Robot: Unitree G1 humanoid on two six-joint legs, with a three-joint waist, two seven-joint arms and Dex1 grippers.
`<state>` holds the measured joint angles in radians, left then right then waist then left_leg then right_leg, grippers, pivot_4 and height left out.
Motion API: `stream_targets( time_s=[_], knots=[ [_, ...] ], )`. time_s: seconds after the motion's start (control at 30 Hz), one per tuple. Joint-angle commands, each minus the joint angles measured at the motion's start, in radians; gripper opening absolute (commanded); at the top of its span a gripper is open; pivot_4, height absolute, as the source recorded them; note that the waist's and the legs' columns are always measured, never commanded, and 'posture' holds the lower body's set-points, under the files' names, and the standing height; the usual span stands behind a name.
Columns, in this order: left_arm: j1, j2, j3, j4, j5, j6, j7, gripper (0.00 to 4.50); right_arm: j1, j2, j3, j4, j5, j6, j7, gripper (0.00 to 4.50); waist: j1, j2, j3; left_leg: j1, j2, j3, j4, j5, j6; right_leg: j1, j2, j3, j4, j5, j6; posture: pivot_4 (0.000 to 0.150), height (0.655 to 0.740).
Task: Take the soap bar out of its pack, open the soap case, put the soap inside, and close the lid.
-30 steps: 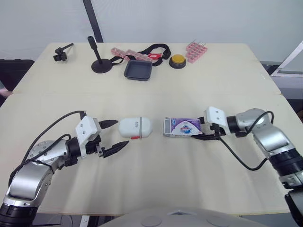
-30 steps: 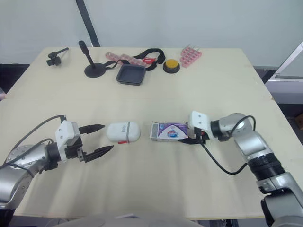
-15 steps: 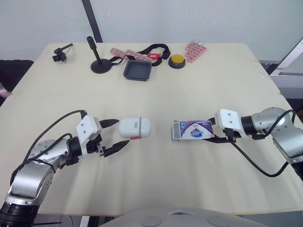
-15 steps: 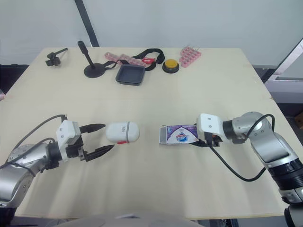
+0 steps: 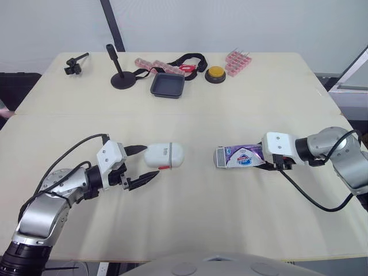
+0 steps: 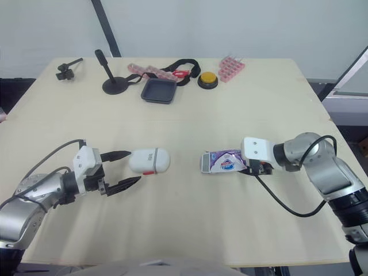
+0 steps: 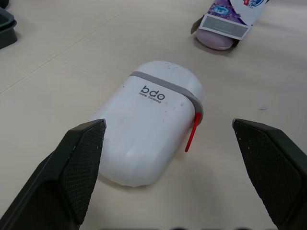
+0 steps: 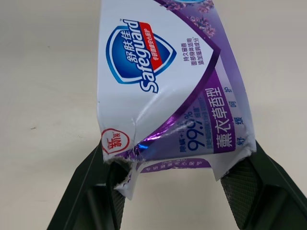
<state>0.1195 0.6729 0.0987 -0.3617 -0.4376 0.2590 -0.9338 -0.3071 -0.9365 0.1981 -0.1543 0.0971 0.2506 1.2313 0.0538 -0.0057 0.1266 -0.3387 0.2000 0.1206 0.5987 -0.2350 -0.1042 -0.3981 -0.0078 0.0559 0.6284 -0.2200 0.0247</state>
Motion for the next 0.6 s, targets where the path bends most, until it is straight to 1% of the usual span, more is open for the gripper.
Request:
stream_targets(
  time_s=[0.03, 0.13, 0.2, 0.4, 0.6],
  knots=[
    [0.001, 0.0, 0.007, -0.006, 0.003, -0.02, 0.001, 4.5, -0.015, -0.001, -0.032, 0.009, 0.003, 0.006, -0.021, 2.68, -0.001, 0.0, 0.0, 0.0, 0.0, 0.0, 0.0, 0.0, 0.0, 0.0, 0.0, 0.0, 0.0, 0.0, 0.0, 0.15, 0.74],
    [0.0, 0.0, 0.006, -0.004, 0.005, -0.022, 0.001, 4.5, -0.002, -0.019, -0.03, 0.029, -0.004, -0.016, -0.012, 2.68, -0.001, 0.0, 0.0, 0.0, 0.0, 0.0, 0.0, 0.0, 0.0, 0.0, 0.0, 0.0, 0.0, 0.0, 0.0, 0.15, 0.74],
    [0.001, 0.002, 0.005, -0.004, 0.006, -0.022, 0.0, 4.5, 0.015, -0.028, -0.045, 0.011, 0.016, -0.011, -0.001, 2.68, -0.001, 0.0, 0.0, 0.0, 0.0, 0.0, 0.0, 0.0, 0.0, 0.0, 0.0, 0.0, 0.0, -0.001, -0.002, 0.15, 0.74],
    [-0.001, 0.004, 0.006, 0.008, 0.009, -0.03, -0.005, 4.5, 0.077, -0.063, -0.087, -0.035, 0.043, -0.006, 0.003, 2.68, 0.0, 0.0, 0.0, 0.0, 0.0, 0.0, 0.0, 0.0, 0.001, 0.0, 0.0, 0.0, 0.0, -0.001, -0.002, 0.15, 0.74],
    [-0.003, 0.0, 0.0, 0.016, 0.016, -0.038, -0.008, 4.5, 0.118, -0.093, -0.133, -0.042, 0.06, -0.011, 0.006, 2.68, -0.001, 0.0, 0.0, 0.0, 0.0, 0.0, 0.0, -0.001, 0.001, 0.0, 0.0, 0.0, 0.0, -0.001, -0.002, 0.15, 0.74]
  ],
)
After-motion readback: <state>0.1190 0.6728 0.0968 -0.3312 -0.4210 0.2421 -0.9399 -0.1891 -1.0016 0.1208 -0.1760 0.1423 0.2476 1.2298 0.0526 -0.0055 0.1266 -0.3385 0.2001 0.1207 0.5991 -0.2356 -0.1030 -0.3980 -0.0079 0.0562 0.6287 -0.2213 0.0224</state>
